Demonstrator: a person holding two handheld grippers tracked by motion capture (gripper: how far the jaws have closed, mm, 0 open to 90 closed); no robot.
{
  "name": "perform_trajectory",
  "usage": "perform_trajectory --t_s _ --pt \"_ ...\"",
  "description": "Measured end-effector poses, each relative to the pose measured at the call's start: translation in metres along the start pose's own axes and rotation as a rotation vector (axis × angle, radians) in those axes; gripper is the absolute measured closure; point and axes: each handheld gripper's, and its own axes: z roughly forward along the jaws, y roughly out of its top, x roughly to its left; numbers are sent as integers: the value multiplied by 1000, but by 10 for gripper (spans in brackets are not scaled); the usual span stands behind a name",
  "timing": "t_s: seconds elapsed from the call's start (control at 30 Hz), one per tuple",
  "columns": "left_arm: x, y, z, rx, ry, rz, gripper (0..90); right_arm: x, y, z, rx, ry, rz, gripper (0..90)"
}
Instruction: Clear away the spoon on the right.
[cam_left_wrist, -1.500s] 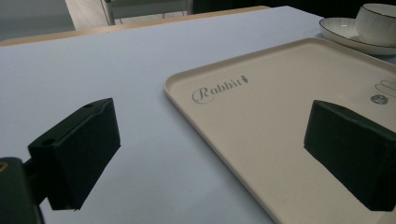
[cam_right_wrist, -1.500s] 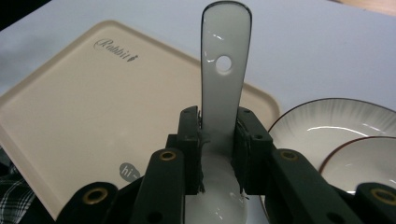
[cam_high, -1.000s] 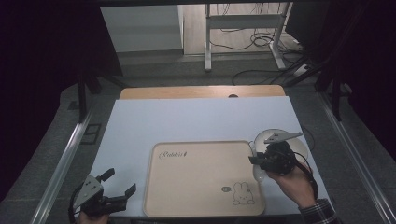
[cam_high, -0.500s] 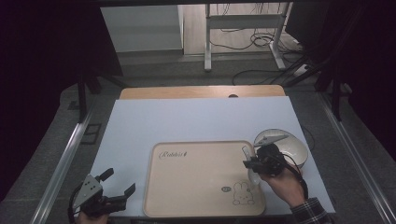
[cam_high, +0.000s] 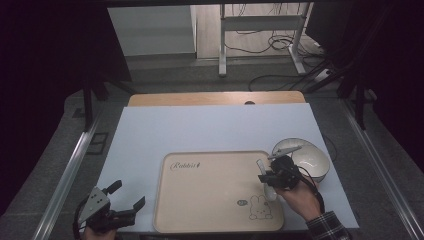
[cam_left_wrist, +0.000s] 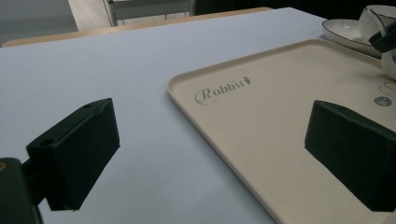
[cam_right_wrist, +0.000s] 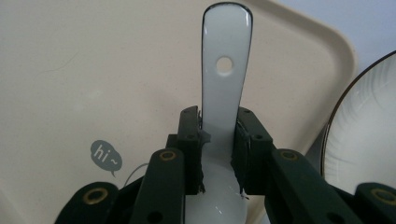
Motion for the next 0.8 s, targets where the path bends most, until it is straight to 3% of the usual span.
perform_trajectory --t_s 0.5,0.8 --pt "0 0 0 2 -3 -1 31 -4 -1 19 12 -24 27 729" --pt "0 0 0 3 -3 1 31 -6 -2 17 -4 -49 25 686"
